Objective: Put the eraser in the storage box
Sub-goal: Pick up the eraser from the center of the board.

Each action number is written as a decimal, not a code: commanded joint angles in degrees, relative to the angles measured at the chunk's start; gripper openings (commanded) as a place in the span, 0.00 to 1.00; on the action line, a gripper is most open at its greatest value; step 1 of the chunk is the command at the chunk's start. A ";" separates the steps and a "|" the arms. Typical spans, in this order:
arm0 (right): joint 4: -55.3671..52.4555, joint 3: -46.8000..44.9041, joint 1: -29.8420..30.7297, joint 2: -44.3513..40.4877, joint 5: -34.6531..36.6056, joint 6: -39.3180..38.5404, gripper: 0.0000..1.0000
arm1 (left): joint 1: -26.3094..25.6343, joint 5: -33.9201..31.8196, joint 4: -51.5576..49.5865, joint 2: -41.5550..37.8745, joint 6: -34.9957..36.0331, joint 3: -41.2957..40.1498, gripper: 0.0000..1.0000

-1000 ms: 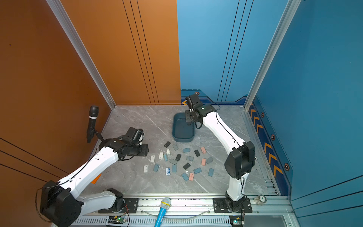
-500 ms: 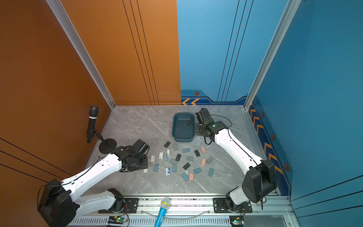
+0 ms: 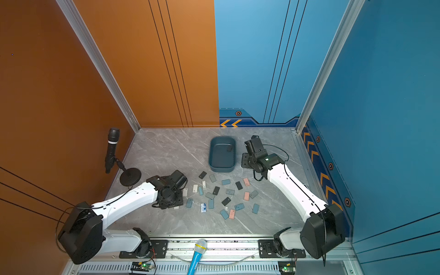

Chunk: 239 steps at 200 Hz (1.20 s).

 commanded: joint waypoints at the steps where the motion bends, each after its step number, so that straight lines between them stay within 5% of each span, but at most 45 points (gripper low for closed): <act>1: 1.17 -1.01 -0.70 -1.44 -0.54 0.98 0.42 | 0.91 3.78 5.44 0.99 -2.35 -2.88 0.58; 87: 1.74 -3.07 -0.89 -3.14 -2.07 2.39 0.42 | 2.47 1.48 5.54 1.83 -3.64 -5.32 0.54; 149: 2.31 -3.02 -0.84 -2.33 -2.89 3.04 0.41 | 2.22 1.22 5.39 5.36 -2.10 -5.41 0.34; 239: 2.46 -3.02 -0.72 -2.13 -3.05 3.49 0.41 | 1.14 -0.29 3.77 5.18 -0.30 -3.40 0.25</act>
